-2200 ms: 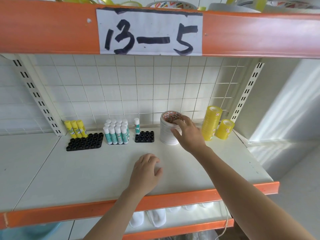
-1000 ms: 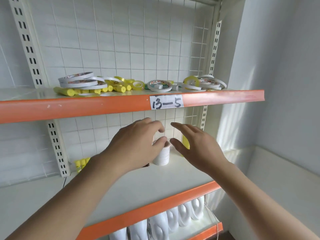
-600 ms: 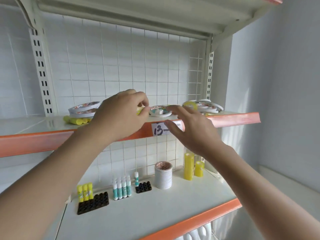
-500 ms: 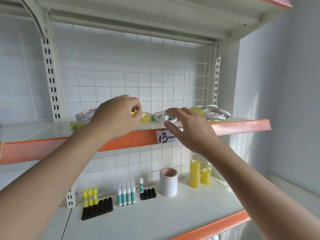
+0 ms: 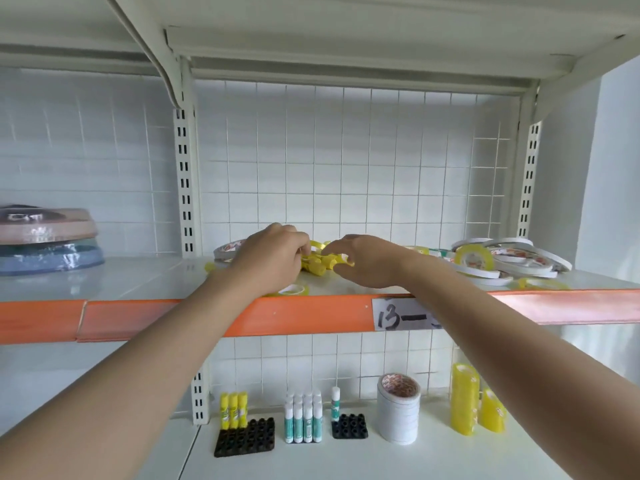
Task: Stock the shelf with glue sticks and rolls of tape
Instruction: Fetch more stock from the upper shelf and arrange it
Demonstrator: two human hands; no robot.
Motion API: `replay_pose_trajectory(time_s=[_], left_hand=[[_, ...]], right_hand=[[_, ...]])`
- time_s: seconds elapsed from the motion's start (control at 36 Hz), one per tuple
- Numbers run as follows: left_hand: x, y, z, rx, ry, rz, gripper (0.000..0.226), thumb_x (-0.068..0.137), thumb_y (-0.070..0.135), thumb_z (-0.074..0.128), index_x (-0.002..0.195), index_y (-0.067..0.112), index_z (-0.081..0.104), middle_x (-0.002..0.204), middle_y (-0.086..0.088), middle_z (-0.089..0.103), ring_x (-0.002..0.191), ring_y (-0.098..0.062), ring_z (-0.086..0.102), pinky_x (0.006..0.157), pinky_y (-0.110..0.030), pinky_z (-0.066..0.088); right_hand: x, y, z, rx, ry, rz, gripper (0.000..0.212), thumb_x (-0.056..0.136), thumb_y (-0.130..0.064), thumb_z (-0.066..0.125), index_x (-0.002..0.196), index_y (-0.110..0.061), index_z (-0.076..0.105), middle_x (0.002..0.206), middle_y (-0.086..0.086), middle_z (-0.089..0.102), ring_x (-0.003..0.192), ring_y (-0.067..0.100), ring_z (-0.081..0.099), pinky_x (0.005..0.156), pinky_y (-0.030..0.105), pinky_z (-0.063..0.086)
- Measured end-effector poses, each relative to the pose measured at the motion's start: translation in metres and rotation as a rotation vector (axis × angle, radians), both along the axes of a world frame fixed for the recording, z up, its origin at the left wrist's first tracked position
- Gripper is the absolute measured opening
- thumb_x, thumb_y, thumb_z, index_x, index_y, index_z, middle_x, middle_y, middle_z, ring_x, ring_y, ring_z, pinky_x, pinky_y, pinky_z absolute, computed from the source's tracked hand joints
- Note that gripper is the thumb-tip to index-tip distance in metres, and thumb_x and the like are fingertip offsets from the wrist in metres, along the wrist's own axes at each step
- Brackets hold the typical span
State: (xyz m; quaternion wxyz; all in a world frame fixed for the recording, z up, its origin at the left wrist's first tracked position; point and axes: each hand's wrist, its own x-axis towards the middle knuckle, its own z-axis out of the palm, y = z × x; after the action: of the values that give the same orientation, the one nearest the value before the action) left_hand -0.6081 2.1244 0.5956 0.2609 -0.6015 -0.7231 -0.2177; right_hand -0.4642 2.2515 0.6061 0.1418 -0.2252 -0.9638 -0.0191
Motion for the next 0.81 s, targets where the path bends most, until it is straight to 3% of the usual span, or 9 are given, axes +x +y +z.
replay_pose_trajectory(time_s=[0.14, 0.19, 0.28, 0.36, 0.47, 0.56, 0.64, 0.75, 0.81], left_hand=[[-0.009, 0.006, -0.003, -0.006, -0.062, -0.06, 0.02, 0.09, 0.015, 0.054, 0.104, 0.024, 0.066, 0.091, 0.012, 0.052, 0.106, -0.016, 0.046, 0.087, -0.033, 0.041], [-0.01, 0.008, -0.004, -0.009, -0.056, -0.094, 0.02, 0.091, 0.016, 0.054, 0.105, 0.025, 0.066, 0.092, 0.013, 0.054, 0.106, -0.015, 0.044, 0.089, -0.033, 0.04], [-0.01, 0.01, -0.005, -0.045, -0.057, -0.147, 0.024, 0.092, 0.018, 0.054, 0.11, 0.03, 0.065, 0.11, 0.013, 0.061, 0.112, -0.011, 0.041, 0.095, -0.031, 0.036], [-0.01, 0.013, -0.005, -0.186, -0.023, -0.174, 0.034, 0.096, 0.017, 0.048, 0.126, 0.026, 0.06, 0.13, 0.009, 0.055, 0.126, -0.013, 0.039, 0.104, -0.027, 0.029], [-0.009, 0.016, -0.004, -0.337, -0.039, -0.206, 0.035, 0.101, 0.014, 0.038, 0.13, 0.02, 0.057, 0.128, 0.004, 0.054, 0.124, -0.015, 0.045, 0.102, -0.026, 0.033], [-0.011, 0.018, -0.004, -0.334, -0.089, -0.188, 0.038, 0.101, 0.017, 0.038, 0.133, 0.028, 0.055, 0.134, 0.008, 0.056, 0.122, -0.012, 0.049, 0.103, -0.033, 0.038], [-0.01, 0.018, -0.005, -0.295, -0.137, -0.24, 0.041, 0.1, 0.011, 0.038, 0.131, 0.029, 0.056, 0.133, 0.008, 0.055, 0.124, -0.011, 0.048, 0.106, -0.031, 0.035], [-0.009, 0.02, -0.004, -0.349, -0.083, -0.178, 0.046, 0.102, 0.014, 0.034, 0.146, 0.029, 0.038, 0.154, 0.008, 0.028, 0.142, -0.014, 0.026, 0.112, -0.028, 0.023], [-0.009, 0.021, -0.003, -0.412, -0.058, -0.159, 0.045, 0.103, 0.015, 0.031, 0.144, 0.029, 0.04, 0.142, 0.001, 0.042, 0.133, -0.021, 0.038, 0.108, -0.034, 0.03]], right_hand=[[-0.017, 0.01, 0.0, -0.019, -0.215, -0.046, 0.048, 0.101, -0.038, 0.035, 0.148, -0.04, 0.026, 0.148, 0.003, 0.039, 0.131, 0.025, 0.04, 0.107, 0.042, 0.035], [-0.018, 0.011, 0.005, -0.028, -0.236, -0.041, 0.049, 0.101, -0.038, 0.035, 0.148, -0.041, 0.025, 0.14, 0.002, 0.046, 0.125, 0.024, 0.044, 0.104, 0.04, 0.036], [-0.018, 0.011, 0.008, -0.049, -0.248, -0.029, 0.042, 0.101, -0.036, 0.037, 0.143, -0.037, 0.036, 0.117, -0.003, 0.049, 0.111, 0.02, 0.046, 0.093, 0.034, 0.037], [-0.02, 0.019, 0.003, -0.035, -0.186, -0.039, 0.034, 0.099, -0.038, 0.041, 0.129, -0.03, 0.055, 0.118, -0.005, 0.052, 0.116, 0.018, 0.048, 0.095, 0.034, 0.039], [-0.014, 0.021, 0.003, 0.021, -0.099, -0.053, 0.03, 0.097, -0.033, 0.047, 0.111, -0.011, 0.063, 0.112, 0.001, 0.058, 0.108, 0.021, 0.053, 0.089, 0.033, 0.043], [-0.009, 0.021, 0.001, -0.03, -0.004, -0.046, 0.023, 0.095, -0.033, 0.05, 0.106, -0.016, 0.061, 0.112, 0.001, 0.061, 0.105, 0.021, 0.055, 0.09, 0.035, 0.046], [-0.009, 0.021, -0.001, -0.08, 0.055, -0.043, 0.031, 0.098, -0.026, 0.042, 0.127, -0.03, 0.053, 0.127, -0.003, 0.056, 0.113, 0.019, 0.051, 0.096, 0.032, 0.042], [-0.012, 0.017, -0.003, -0.035, -0.083, -0.07, 0.047, 0.102, -0.018, 0.031, 0.144, -0.035, 0.038, 0.142, -0.002, 0.044, 0.128, 0.021, 0.042, 0.095, 0.028, 0.032], [-0.011, 0.015, -0.003, -0.018, -0.08, -0.075, 0.044, 0.102, -0.018, 0.032, 0.142, -0.032, 0.043, 0.143, -0.001, 0.044, 0.129, 0.02, 0.041, 0.098, 0.029, 0.033]])
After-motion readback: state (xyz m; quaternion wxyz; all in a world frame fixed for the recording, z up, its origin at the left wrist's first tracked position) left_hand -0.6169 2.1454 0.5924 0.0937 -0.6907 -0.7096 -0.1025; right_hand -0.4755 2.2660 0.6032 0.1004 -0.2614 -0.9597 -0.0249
